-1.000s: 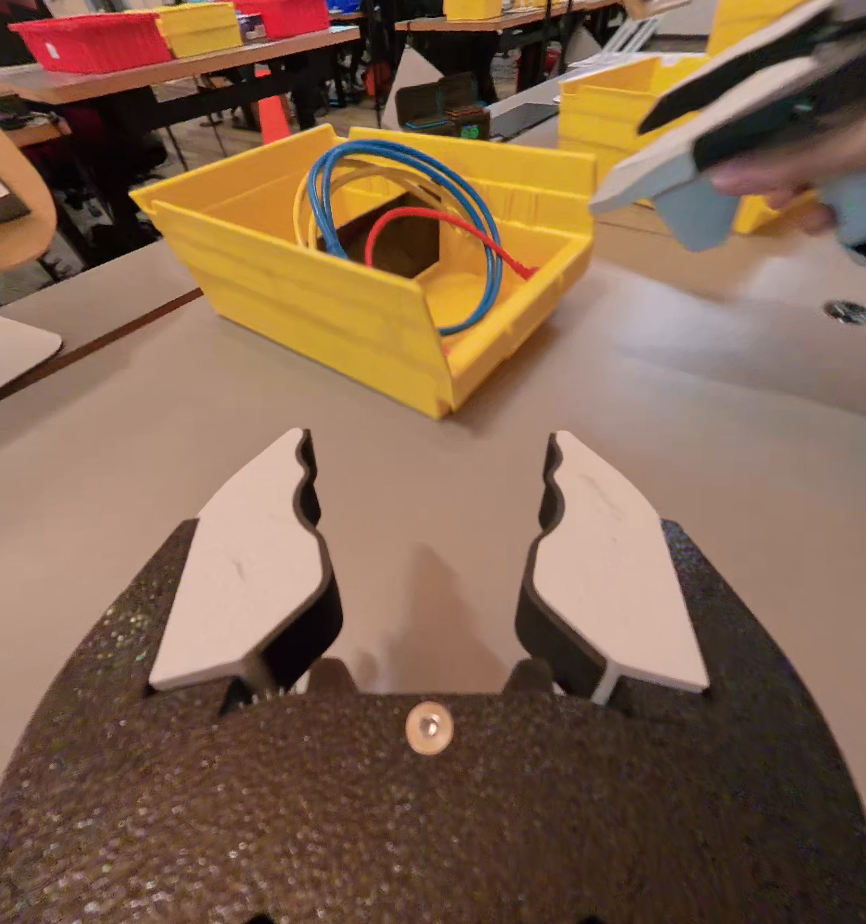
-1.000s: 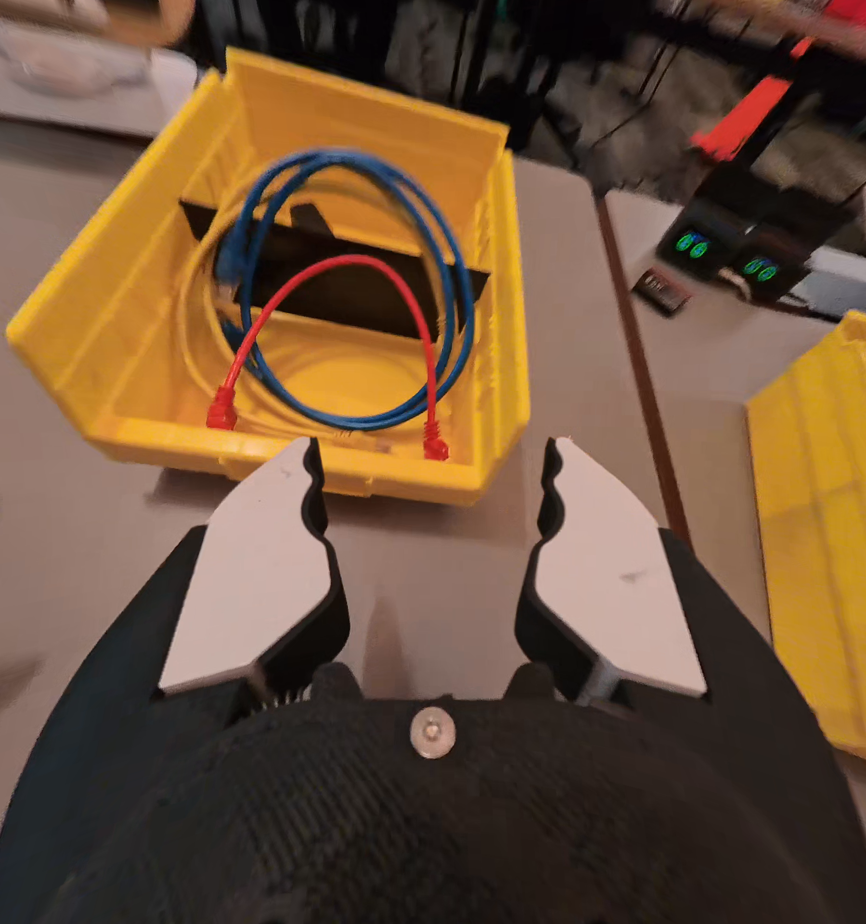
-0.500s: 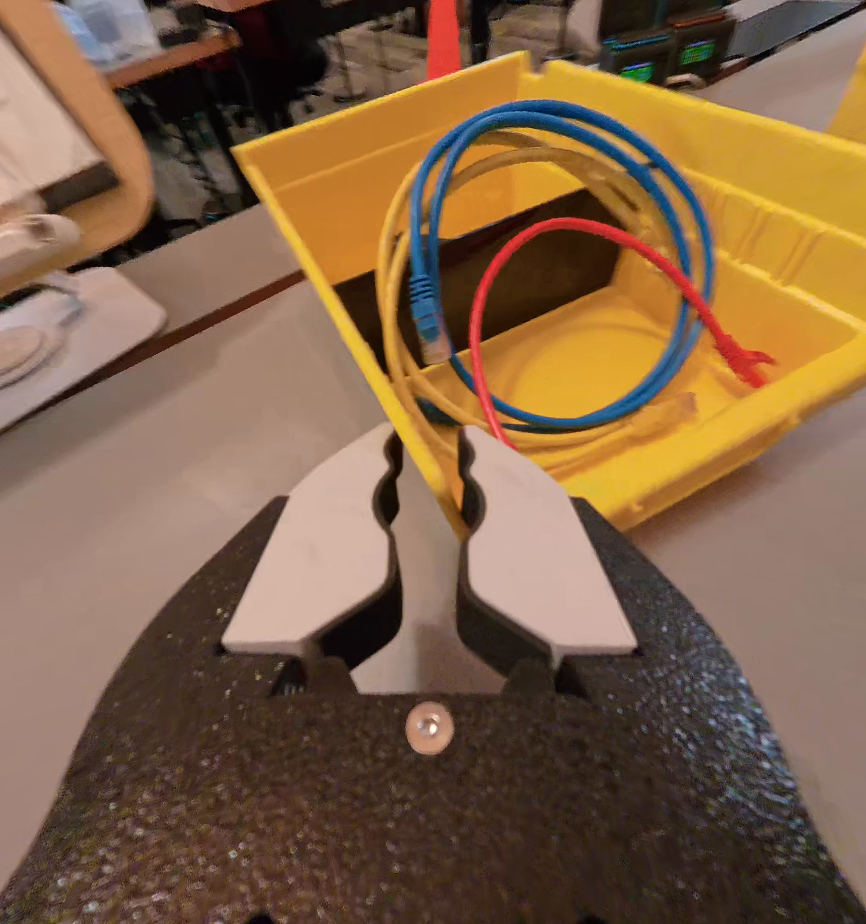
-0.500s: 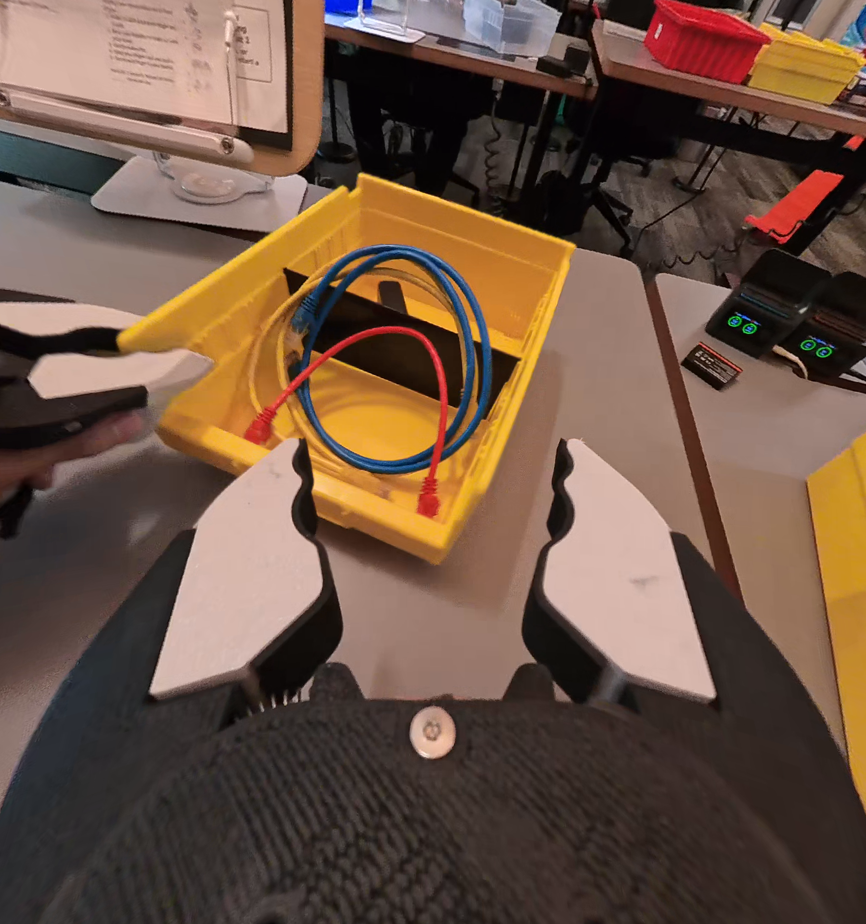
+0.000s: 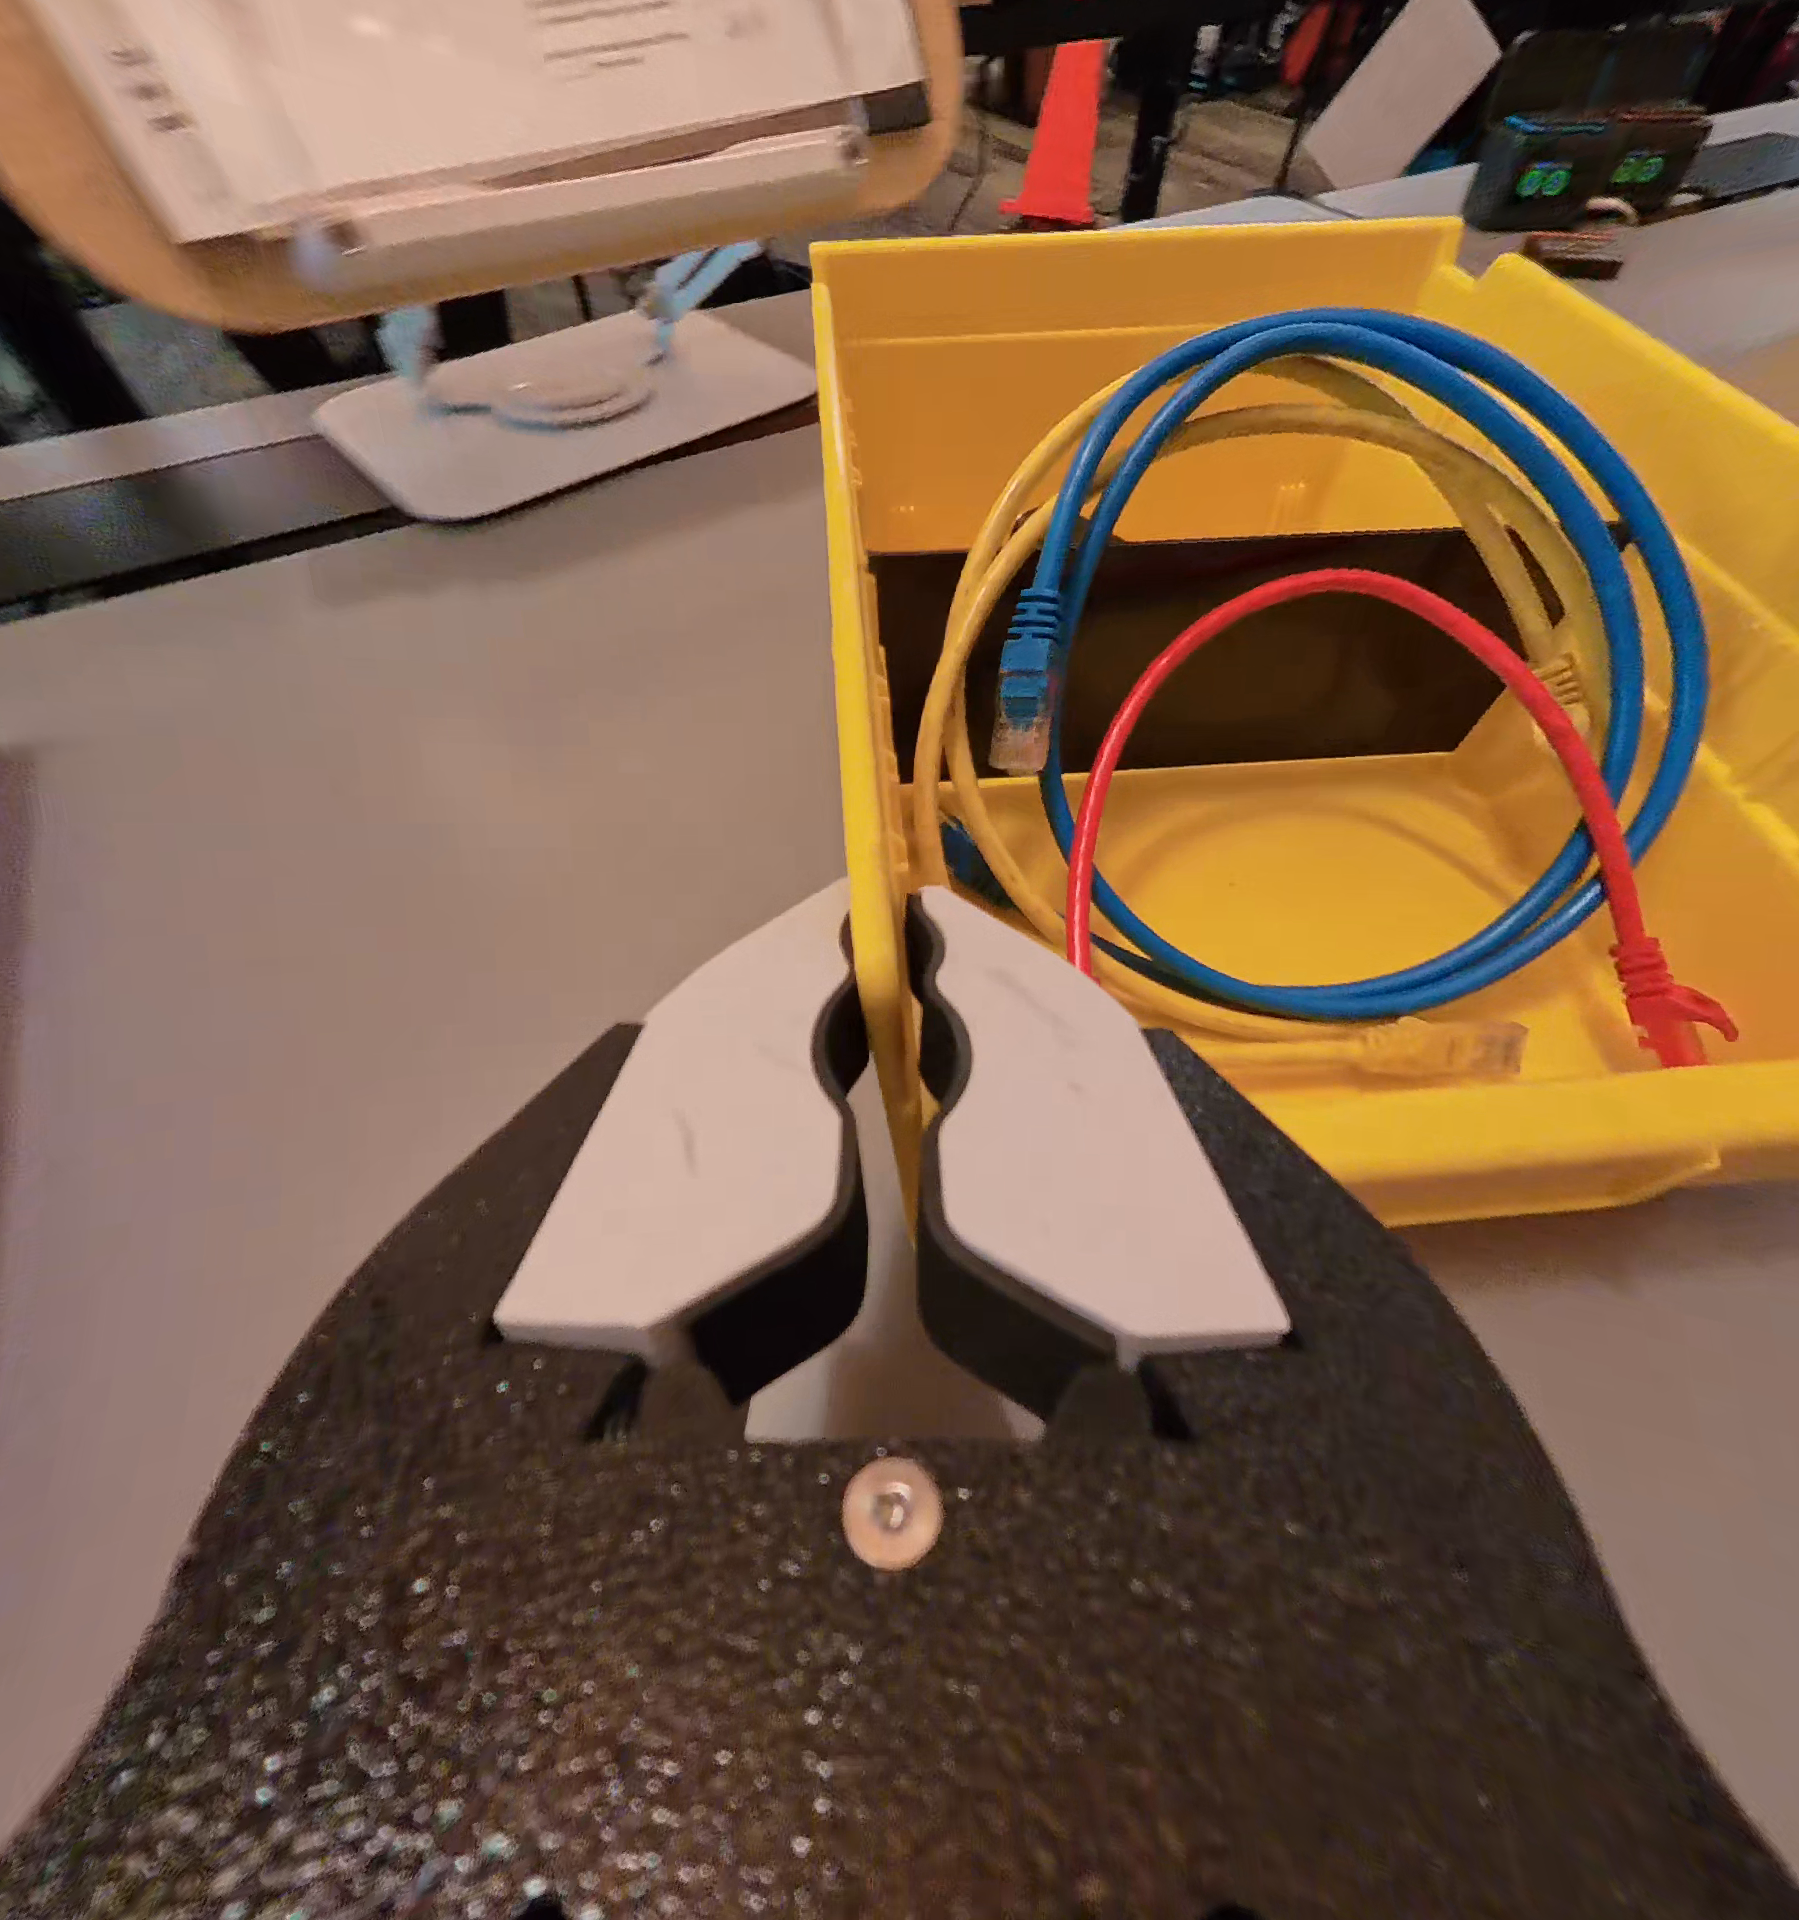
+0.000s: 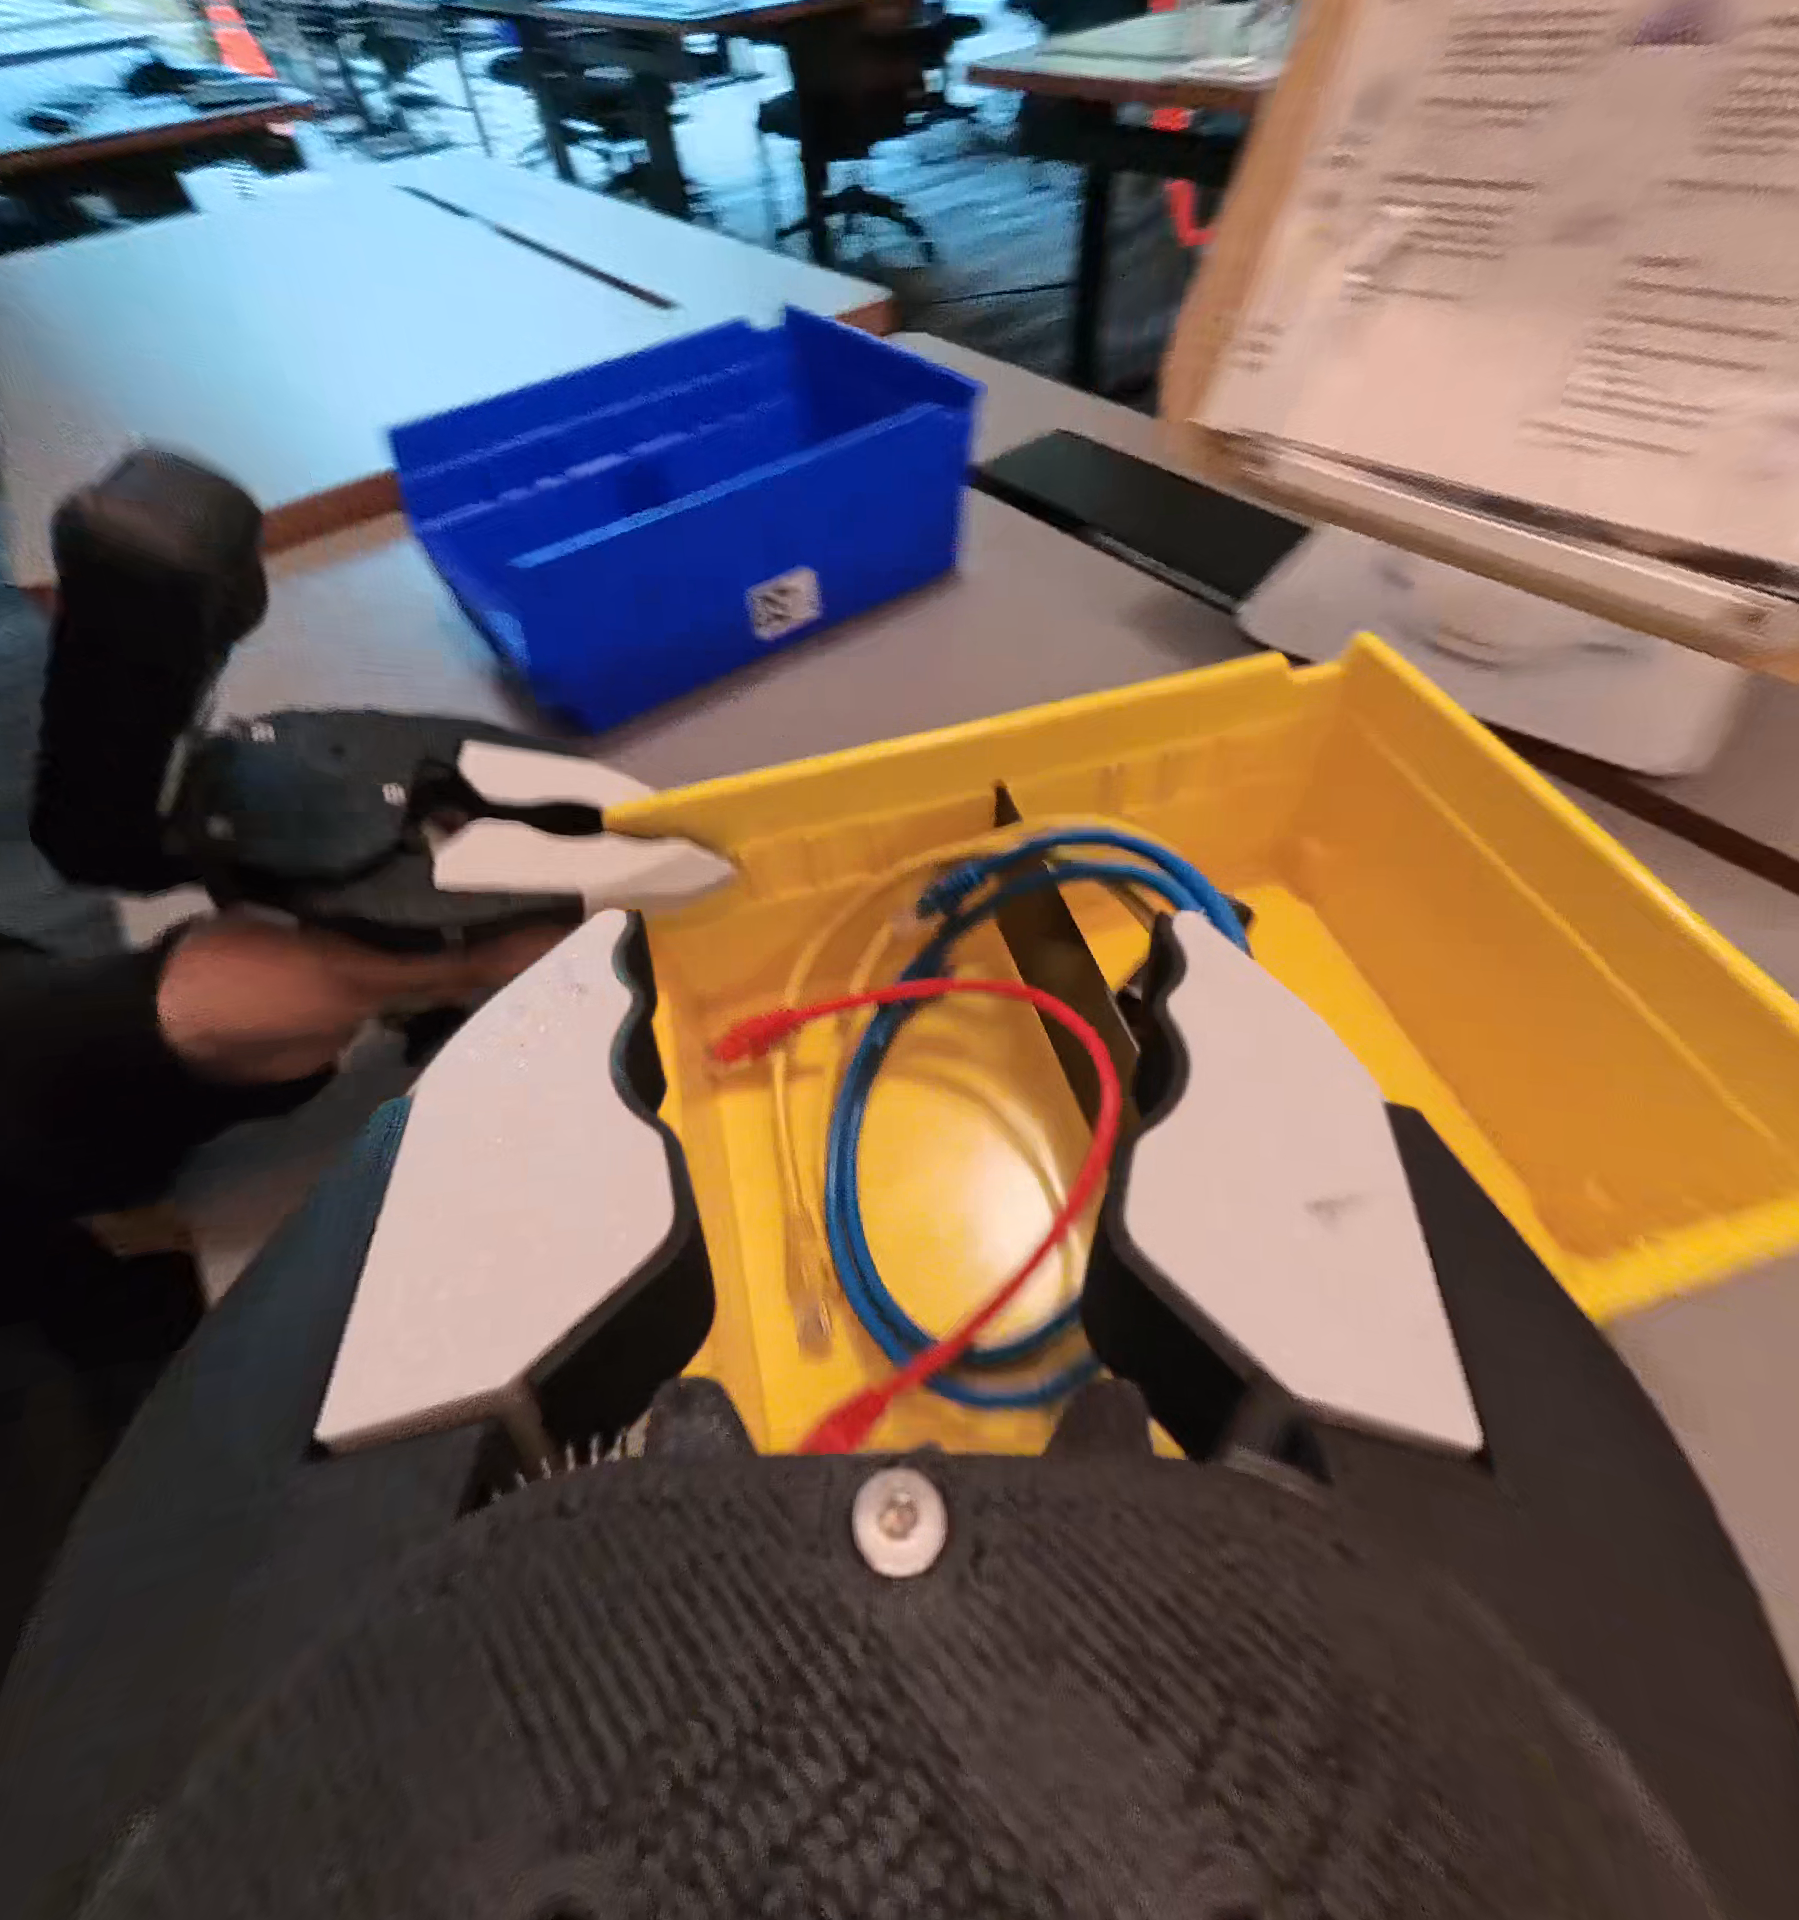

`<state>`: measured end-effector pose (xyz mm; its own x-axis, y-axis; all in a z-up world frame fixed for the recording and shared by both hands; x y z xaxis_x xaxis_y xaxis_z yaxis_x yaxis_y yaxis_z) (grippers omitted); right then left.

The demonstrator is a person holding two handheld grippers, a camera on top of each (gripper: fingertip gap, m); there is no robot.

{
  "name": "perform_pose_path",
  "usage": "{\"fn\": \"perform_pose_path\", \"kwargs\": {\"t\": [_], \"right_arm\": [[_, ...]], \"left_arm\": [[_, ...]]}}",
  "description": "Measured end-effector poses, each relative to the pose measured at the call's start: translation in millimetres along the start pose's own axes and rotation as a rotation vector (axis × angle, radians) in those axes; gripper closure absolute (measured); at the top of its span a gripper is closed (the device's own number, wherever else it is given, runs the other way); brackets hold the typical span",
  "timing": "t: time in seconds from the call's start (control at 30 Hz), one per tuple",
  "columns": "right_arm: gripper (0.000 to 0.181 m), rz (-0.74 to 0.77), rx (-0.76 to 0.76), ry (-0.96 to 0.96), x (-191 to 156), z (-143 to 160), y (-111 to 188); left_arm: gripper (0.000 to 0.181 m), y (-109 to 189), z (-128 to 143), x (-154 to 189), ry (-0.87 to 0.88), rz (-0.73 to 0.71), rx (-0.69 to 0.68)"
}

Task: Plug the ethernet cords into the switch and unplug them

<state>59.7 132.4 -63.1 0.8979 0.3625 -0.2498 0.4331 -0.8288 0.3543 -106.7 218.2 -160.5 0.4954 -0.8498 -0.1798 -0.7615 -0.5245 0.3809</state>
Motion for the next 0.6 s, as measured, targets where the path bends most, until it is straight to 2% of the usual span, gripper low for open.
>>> {"fn": "perform_pose_path", "kwargs": {"t": [0.1, 0.17, 0.23, 0.3, 0.37, 0.43, 0.6], "right_arm": [[0.085, -0.111, -0.068, -0.019, -37.8, -33.3, -68.9], [0.081, -0.179, -0.128, -0.096, -60.2, -59.5, -117.7], [0.087, -0.261, -0.185, -0.19, -80.1, -82.7, -168.3], [0.093, -0.281, -0.27, -0.335, -91.0, -94.4, -221.7], [0.099, -0.265, -0.362, -0.453, -94.8, -94.1, -271.4], [0.106, -0.184, -0.408, -0.523, -91.8, -85.5, -313.5], [0.102, 0.045, -0.525, -0.46, -77.2, -50.2, -382.6]], "left_arm": [[0.178, 37.9, 19.5, -17.5, 0.021, -0.079, -0.002], [0.178, 54.9, 28.6, -27.3, 0.032, -0.134, -0.001], [0.178, 65.2, 35.0, -35.1, 0.043, -0.185, 0.023], [0.177, 68.8, 38.1, -41.0, 0.017, -0.226, 0.039], [0.177, 70.1, 39.9, -46.0, 0.006, -0.248, 0.043], [0.178, 70.8, 41.6, -48.3, 0.019, -0.246, 0.063], [0.177, 71.8, 43.8, -52.1, -0.006, -0.254, 0.084]]}}
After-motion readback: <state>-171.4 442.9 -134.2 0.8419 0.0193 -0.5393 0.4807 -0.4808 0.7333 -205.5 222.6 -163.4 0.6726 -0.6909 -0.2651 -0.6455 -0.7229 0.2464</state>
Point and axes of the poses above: each gripper's, where its closed fingertips meet, y back along the fingers, z out of its underside, x = y × z across the jaws, the point moved 7 cm from there along y, back along the fingers, and after that the axes turned 11 degrees about -y, right-handed, at the moved point
